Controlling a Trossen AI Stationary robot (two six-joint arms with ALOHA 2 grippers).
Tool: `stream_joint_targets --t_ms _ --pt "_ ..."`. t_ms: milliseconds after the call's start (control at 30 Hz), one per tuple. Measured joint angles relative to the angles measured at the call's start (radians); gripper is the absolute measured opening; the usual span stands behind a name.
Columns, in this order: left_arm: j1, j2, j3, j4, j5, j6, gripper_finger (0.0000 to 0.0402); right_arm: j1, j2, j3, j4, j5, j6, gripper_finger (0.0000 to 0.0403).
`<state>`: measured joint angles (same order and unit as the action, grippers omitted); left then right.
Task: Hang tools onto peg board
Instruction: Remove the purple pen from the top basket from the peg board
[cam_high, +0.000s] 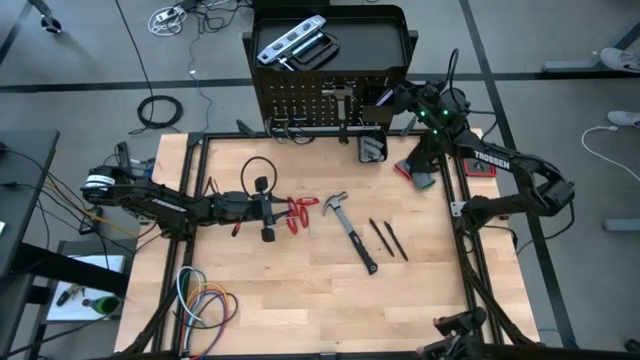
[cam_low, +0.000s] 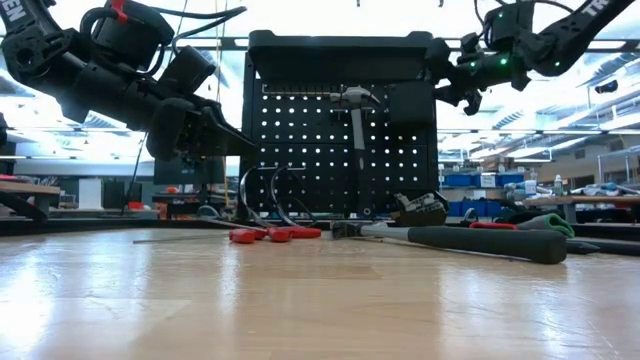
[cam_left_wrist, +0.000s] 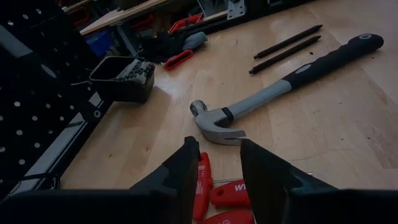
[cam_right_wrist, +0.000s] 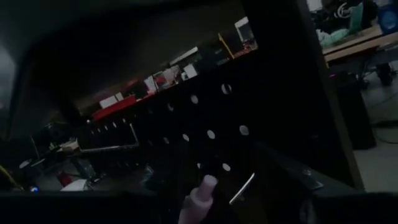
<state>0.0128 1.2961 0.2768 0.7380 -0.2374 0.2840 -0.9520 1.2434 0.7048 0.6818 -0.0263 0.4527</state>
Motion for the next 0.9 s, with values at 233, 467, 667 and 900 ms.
stream_joint_targets --t_ms 233,467,667,900 --pt "0.0 0.0 0.0 0.0 0.0 0.006 0.0122 0.003 0.014 0.0 0.028 -0.036 -0.024 0.0095" --pt "0.0 0.0 0.0 -0.005 -0.003 0.026 0.0122 0.007 0.006 0.004 0.08 -0.066 -0.066 0.0018" --pt "0.0 0.0 0.0 -0.017 -0.004 0.024 0.0122 0.016 -0.038 0.001 0.05 -0.106 -0.112 0.0018" --pt "0.0 0.0 0.0 -0.019 -0.005 0.023 0.0122 0.092 -0.136 0.0 -0.045 -0.159 -0.257 0.0018"
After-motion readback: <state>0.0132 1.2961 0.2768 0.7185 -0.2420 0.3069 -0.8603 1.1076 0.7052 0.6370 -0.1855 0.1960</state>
